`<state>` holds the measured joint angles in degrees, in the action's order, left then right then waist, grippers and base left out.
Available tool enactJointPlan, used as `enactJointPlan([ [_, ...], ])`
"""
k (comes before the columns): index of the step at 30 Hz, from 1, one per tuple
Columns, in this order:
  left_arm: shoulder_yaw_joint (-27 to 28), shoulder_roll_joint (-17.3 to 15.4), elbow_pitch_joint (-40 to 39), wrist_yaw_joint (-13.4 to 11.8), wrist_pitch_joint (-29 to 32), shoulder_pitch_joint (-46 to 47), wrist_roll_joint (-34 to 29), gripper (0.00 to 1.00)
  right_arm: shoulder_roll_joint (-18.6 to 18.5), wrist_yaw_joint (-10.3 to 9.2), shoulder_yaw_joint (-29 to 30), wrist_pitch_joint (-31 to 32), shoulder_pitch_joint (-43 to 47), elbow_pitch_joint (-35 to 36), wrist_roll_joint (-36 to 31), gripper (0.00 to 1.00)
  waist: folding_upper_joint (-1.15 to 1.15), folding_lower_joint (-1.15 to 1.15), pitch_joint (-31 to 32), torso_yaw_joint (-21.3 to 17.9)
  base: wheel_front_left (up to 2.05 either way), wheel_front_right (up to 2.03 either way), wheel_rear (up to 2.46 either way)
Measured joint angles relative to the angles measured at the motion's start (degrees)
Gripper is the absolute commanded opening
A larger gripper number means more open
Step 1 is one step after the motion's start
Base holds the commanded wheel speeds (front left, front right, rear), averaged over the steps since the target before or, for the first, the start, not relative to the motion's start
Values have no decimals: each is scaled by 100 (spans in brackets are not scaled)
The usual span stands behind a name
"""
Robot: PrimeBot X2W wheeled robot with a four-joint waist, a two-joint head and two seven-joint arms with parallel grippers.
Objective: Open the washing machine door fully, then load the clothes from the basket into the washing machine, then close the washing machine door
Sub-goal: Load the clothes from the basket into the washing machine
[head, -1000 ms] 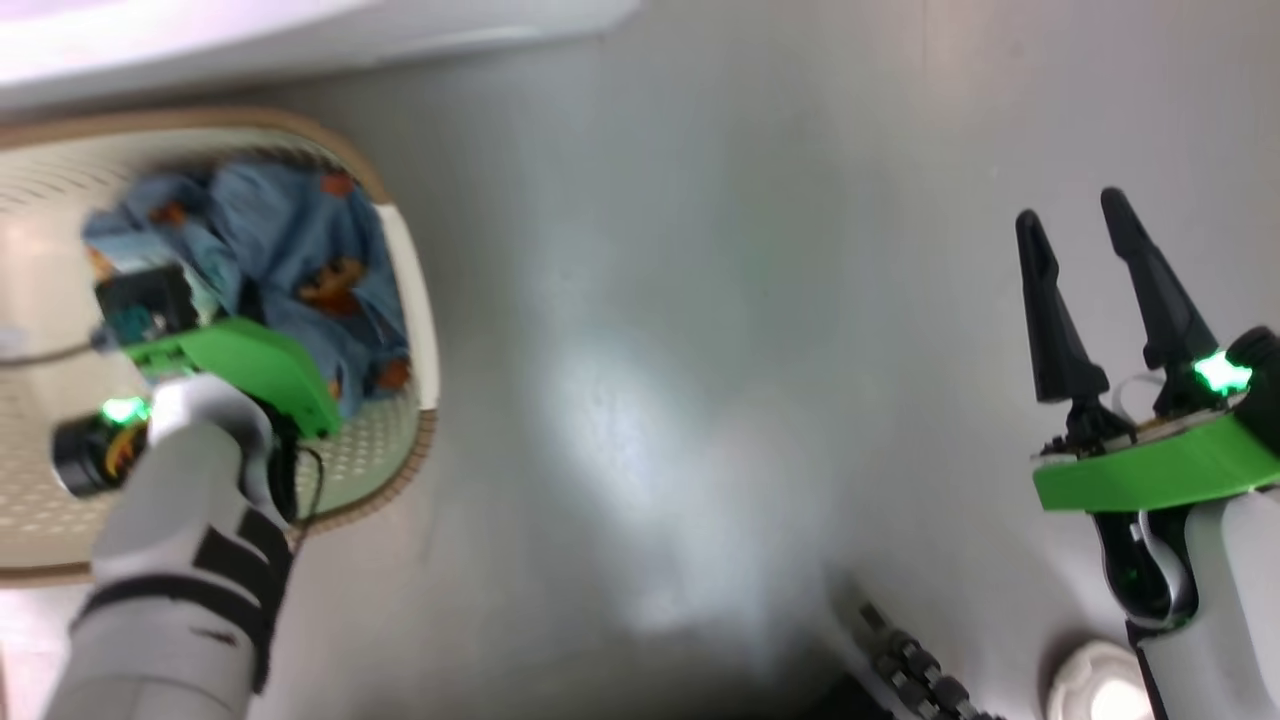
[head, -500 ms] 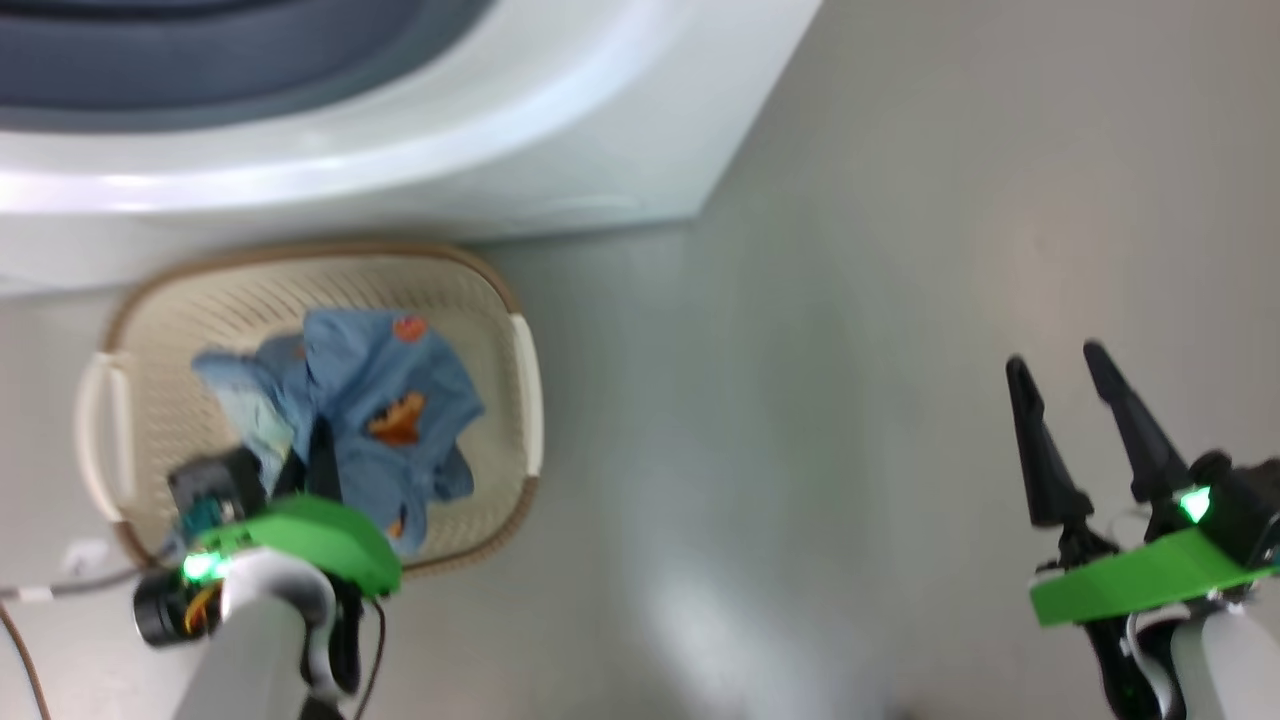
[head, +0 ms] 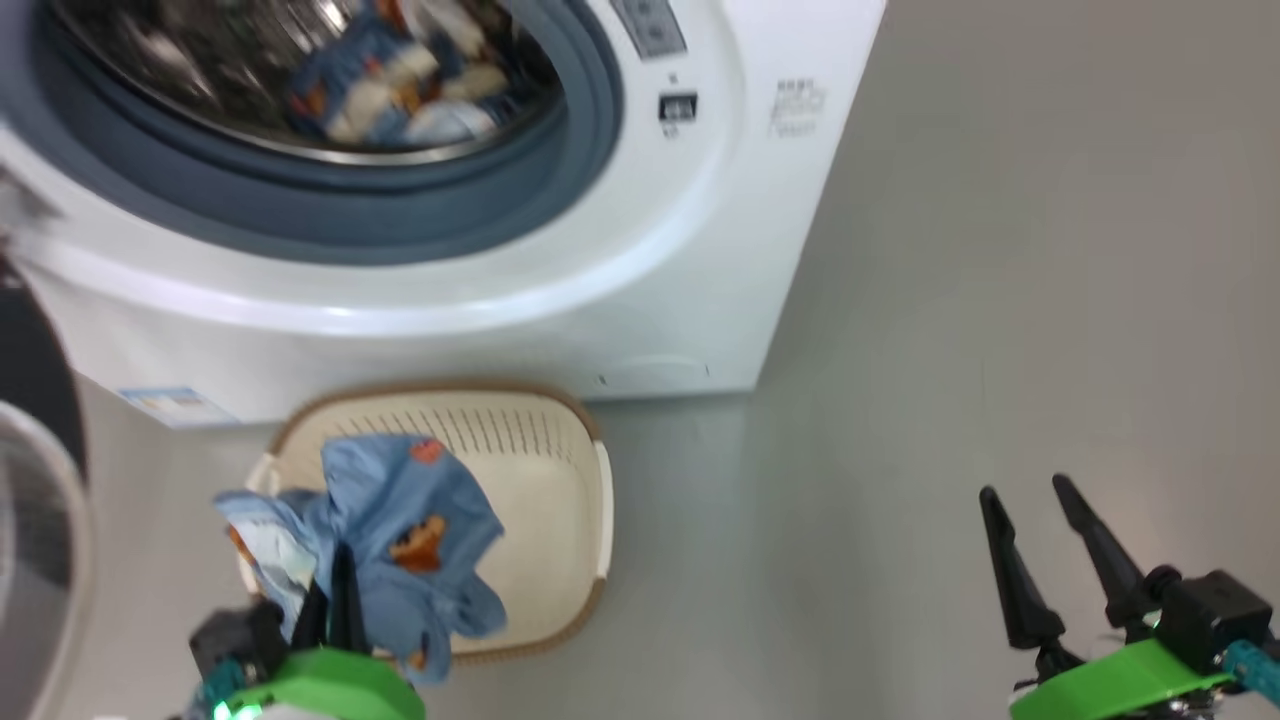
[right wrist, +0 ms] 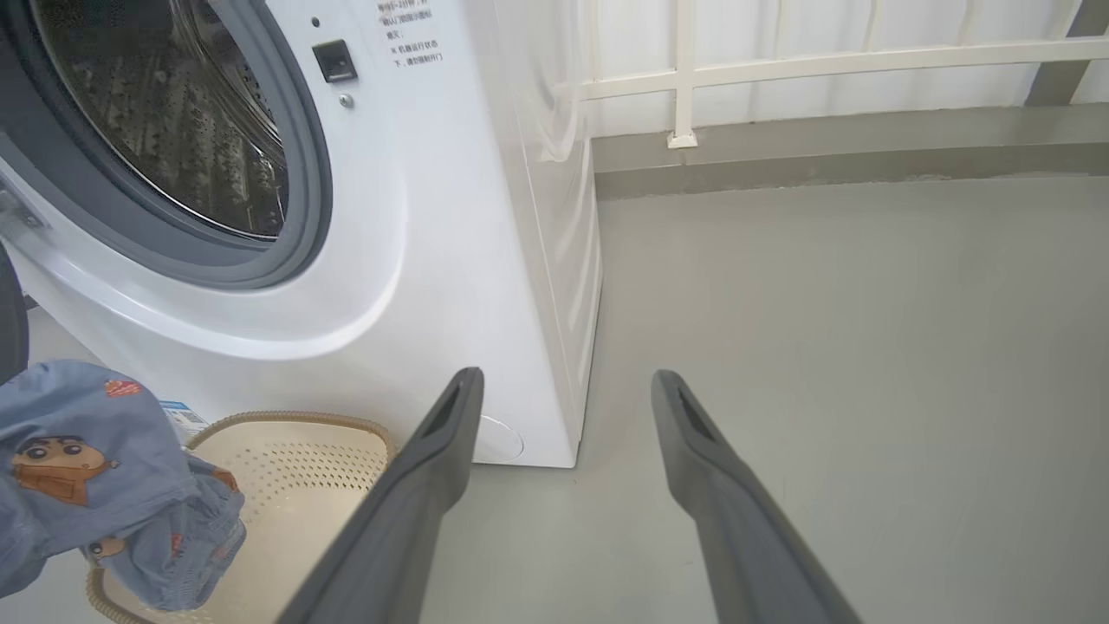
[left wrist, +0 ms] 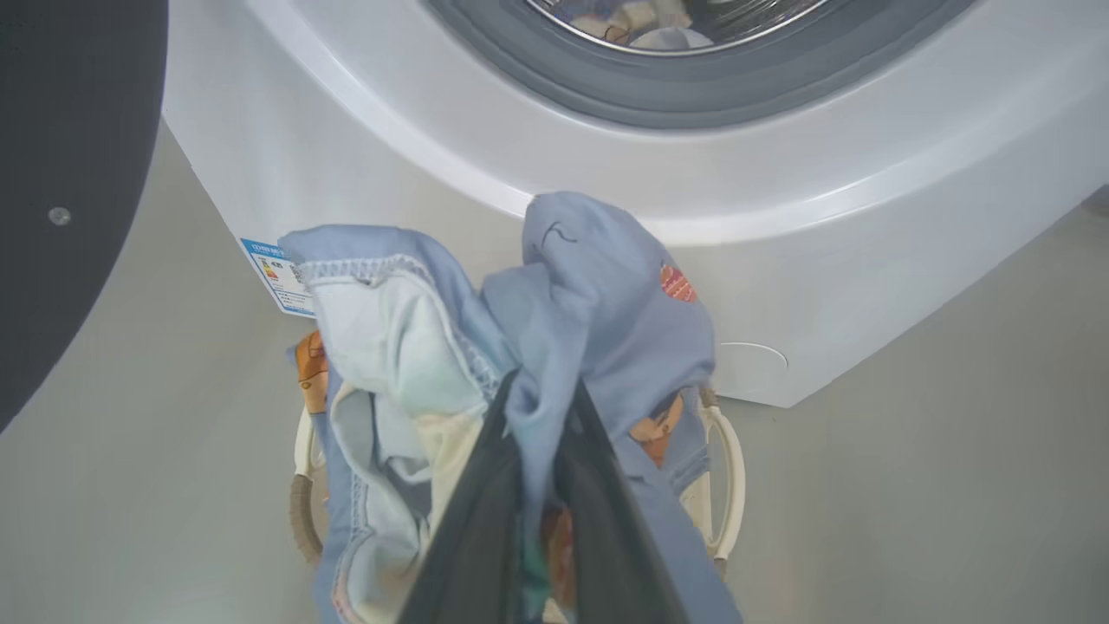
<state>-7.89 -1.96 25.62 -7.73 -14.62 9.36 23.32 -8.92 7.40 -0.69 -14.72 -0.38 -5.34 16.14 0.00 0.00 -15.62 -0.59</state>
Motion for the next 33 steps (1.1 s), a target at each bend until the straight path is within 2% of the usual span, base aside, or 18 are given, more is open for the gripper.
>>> enactJointPlan([
  [5,-101,-5,-579,-158,0,-628,-197,0,92,0,0,0,243,-13,-90,100,0,0,535,117,0,0,0],
  [16,-202,-30,-1485,-210,0,-1529,-533,0,176,0,-31,0,547,-12,-248,100,0,0,1392,375,0,0,0],
  [25,-192,-45,-1894,-241,0,-1902,-559,0,205,0,-24,0,745,21,-304,100,0,0,1603,512,0,0,0],
  [33,-266,-68,-2079,-265,0,-1902,-649,0,205,0,-102,0,743,22,-305,100,0,0,1579,329,0,0,0],
])
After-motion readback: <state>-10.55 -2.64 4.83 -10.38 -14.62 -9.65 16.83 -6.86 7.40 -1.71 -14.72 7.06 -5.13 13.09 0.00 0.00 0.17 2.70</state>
